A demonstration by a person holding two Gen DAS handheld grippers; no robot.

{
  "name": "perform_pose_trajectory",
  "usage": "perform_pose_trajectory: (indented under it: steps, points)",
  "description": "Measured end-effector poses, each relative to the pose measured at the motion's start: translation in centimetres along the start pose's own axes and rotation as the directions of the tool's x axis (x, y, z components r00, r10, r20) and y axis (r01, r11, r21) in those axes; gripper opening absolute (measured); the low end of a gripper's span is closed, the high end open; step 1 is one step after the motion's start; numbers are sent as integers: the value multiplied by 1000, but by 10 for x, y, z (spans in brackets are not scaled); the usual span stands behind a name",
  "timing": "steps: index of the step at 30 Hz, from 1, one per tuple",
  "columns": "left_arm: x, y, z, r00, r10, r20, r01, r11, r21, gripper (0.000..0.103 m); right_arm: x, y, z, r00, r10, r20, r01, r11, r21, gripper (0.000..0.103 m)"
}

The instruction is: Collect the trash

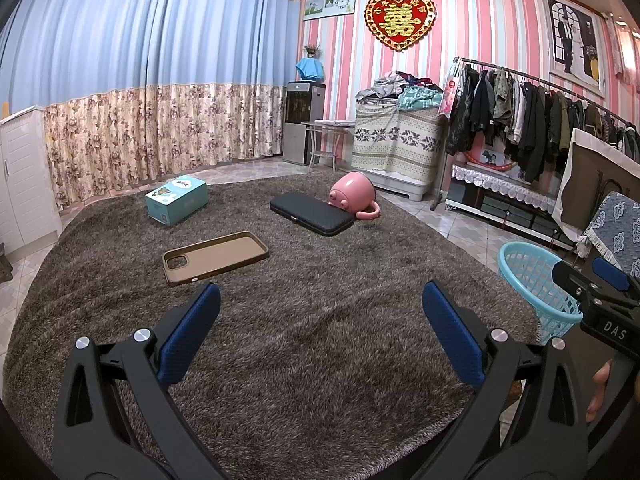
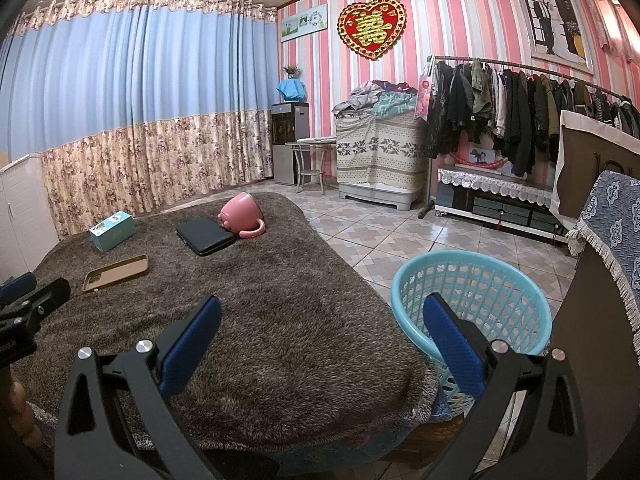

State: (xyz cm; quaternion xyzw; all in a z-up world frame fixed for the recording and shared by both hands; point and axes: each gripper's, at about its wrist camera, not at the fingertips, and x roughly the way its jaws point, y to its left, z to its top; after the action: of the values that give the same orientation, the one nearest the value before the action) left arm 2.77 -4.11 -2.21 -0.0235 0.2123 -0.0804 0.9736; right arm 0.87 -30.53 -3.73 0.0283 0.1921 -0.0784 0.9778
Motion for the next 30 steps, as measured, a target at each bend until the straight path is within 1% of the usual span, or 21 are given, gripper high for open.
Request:
perform_pose_trajectory:
  steps: [30]
  points:
    - [0, 1, 0, 1000, 4, -1, -4, 1000, 2, 98, 0, 1, -2, 1000, 0, 2, 0, 1000, 2, 99]
